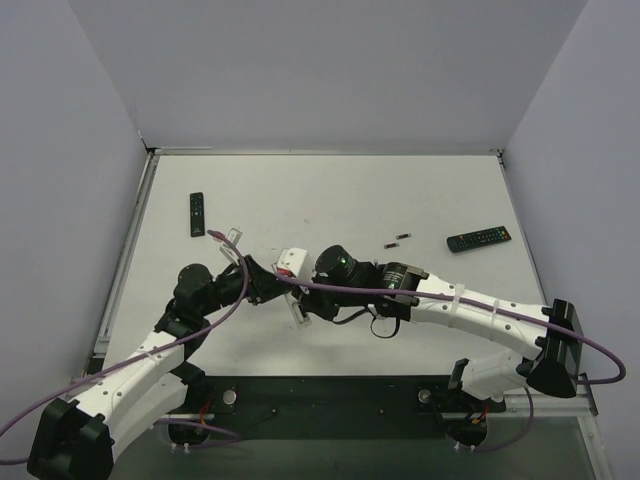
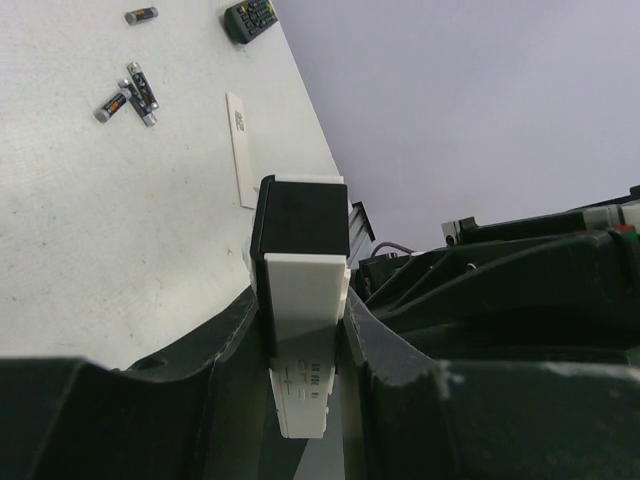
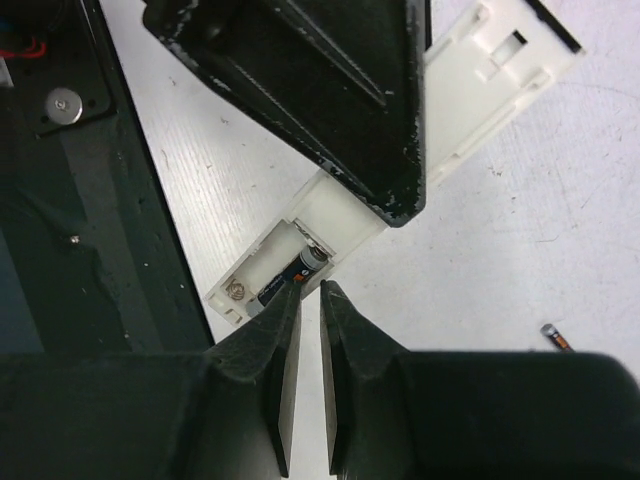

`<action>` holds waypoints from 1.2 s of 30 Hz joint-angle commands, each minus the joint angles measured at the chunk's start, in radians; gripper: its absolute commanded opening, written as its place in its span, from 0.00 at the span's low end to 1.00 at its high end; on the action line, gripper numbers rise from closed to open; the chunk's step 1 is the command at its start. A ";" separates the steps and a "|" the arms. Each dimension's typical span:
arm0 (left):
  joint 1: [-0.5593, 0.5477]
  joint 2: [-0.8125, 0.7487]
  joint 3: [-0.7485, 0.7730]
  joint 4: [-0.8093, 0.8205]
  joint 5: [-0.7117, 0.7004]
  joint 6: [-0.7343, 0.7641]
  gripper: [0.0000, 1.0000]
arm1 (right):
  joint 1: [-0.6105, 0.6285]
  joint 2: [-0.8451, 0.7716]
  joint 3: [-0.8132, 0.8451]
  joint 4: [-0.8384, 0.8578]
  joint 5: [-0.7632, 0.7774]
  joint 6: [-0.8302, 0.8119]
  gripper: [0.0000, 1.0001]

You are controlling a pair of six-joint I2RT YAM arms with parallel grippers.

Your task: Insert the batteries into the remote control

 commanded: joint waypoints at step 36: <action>-0.032 -0.070 -0.066 -0.124 -0.237 0.281 0.00 | -0.418 0.171 0.047 -0.244 0.370 1.014 0.56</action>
